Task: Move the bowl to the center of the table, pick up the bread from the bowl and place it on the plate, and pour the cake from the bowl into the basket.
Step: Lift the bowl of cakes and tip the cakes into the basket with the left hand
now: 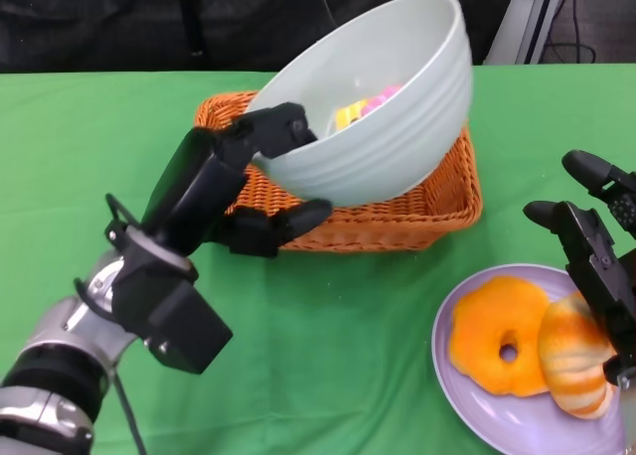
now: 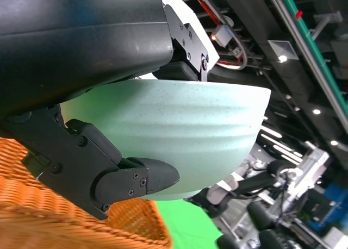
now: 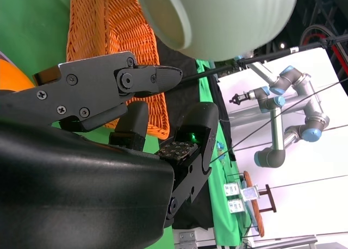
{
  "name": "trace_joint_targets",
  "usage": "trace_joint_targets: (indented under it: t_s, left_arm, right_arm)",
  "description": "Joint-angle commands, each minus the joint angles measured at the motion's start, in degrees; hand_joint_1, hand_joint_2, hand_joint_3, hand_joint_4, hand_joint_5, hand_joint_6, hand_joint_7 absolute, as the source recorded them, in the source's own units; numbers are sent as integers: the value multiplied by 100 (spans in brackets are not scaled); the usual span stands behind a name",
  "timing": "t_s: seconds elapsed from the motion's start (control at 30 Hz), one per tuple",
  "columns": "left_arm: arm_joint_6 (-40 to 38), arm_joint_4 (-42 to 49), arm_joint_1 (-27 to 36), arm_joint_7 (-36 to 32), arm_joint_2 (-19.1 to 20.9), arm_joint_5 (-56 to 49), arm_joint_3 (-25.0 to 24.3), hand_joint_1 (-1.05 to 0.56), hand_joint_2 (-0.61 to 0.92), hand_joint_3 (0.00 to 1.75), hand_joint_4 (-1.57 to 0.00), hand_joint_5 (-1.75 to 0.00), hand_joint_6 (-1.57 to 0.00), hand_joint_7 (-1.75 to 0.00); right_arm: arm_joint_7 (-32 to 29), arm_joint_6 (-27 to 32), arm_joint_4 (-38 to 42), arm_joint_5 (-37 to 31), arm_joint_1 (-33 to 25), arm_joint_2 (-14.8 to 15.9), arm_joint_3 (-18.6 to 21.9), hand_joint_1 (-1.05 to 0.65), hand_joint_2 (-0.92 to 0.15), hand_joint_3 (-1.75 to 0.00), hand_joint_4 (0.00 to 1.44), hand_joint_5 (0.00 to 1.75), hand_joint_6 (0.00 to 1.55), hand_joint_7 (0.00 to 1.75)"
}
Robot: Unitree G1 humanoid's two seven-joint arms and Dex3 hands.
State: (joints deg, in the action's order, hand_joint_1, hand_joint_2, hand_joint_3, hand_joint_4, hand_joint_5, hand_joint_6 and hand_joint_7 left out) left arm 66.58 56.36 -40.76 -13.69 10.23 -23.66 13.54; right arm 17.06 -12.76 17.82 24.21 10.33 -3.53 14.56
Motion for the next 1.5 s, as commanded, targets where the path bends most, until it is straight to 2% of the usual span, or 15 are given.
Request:
trace_joint_targets:
  t_s: [0.03, 0.3, 0.7, 1.03, 1.33, 1.5]
  left_arm:
    - [99, 1, -207, 239, -103, 325, -105, -8, 75, 89, -59, -175, -62, -154]
    - [-301, -85, -371, 842, -429, 749, -210, -13, 72, 93, -62, -175, -62, -158]
    - [-815, -235, -559, 1706, -873, 1498, -494, -17, 74, 85, -64, -175, -62, -161]
    - [-1209, -224, -667, 1979, -1171, 1803, -747, -20, 73, 85, -70, -175, -62, -163]
    - [-2252, -350, -713, 2724, -1604, 2880, -1269, -20, 67, 91, -75, -175, -70, -154]
    - [-2985, -612, -710, 2932, -1717, 3267, -1511, -18, 61, 103, -75, -175, -72, -152]
  right_arm:
    - [86, -64, -2, 51, 25, 52, 23, -19, -92, -27, 51, 122, 51, 67]
    - [80, 101, -156, 41, -23, 84, 30, -20, -92, -25, 52, 121, 53, 66]
    - [150, 167, -234, 38, -48, 114, 24, -19, -92, -28, 52, 120, 52, 65]
    - [168, 179, -229, -7, -101, 130, 0, -20, -92, -24, 52, 121, 54, 66]
    - [173, 226, -232, 6, -123, 138, -2, -20, -92, -25, 51, 121, 54, 65]
    - [265, 173, -154, 17, -97, 154, 20, -20, -92, -26, 51, 122, 53, 65]
